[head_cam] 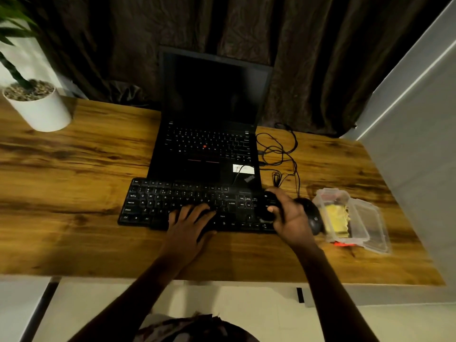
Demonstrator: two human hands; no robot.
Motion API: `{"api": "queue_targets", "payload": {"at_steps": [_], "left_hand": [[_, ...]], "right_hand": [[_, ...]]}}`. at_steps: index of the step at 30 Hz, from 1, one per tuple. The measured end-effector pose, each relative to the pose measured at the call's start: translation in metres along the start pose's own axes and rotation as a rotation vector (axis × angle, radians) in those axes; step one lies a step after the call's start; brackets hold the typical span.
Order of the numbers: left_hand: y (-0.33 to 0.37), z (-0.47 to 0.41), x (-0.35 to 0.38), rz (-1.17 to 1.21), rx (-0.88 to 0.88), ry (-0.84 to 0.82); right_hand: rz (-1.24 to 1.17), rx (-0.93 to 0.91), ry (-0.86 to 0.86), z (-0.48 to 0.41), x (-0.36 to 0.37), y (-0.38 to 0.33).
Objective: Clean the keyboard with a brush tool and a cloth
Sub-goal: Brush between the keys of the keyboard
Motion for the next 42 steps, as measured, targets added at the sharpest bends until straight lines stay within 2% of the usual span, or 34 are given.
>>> {"api": "queue_targets", "payload": {"at_steps": [4,9,11,17,26,31,36,39,42], "left_hand": [[0.000,0.001,0.000,0.003,0.010,0.015],[0.000,0.001,0.001,-0.005,-0.001,-0.013],[-0.001,0.001,0.002,-0.001,-0.005,-0.016],[-0.001,0.002,0.003,-0.003,0.005,-0.016],[0.003,-0.001,0.001,-0.011,0.014,0.015],[0.000,0.001,-0.001,-0.016,0.013,0.010],[0.001,0.000,-0.002,-0.017,0.015,0.017],[0.001,-0.001,-0.001,-0.019,0.019,0.006],[0.000,0.000,0.000,-0.013,0.014,0.005]], "right_hand": [[-0.062,-0.062,-0.057,0.000,0.010,-0.012],[0.079,0.063,0.035,-0.006,-0.016,0.011],[0.091,0.057,0.050,-0.005,-0.014,0.009],[-0.018,0.011,-0.087,-0.003,0.022,-0.011],[0.035,-0.012,0.066,-0.013,-0.035,0.023],[-0.082,-0.104,0.020,-0.010,-0.025,0.005],[-0.087,-0.039,0.016,-0.014,-0.052,0.030],[-0.059,-0.080,0.072,-0.013,-0.061,0.036],[-0.123,-0.075,0.005,-0.009,-0.047,0.028]]}}
Point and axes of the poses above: each hand's wrist, its own z-axis away from the middle knuckle, its own x-axis out of the palm, y = z × x, the point moved 7 cm from there along -z, towards the middle knuckle, and after that the axes turned 15 degrees about x, right-handed, at the moved point
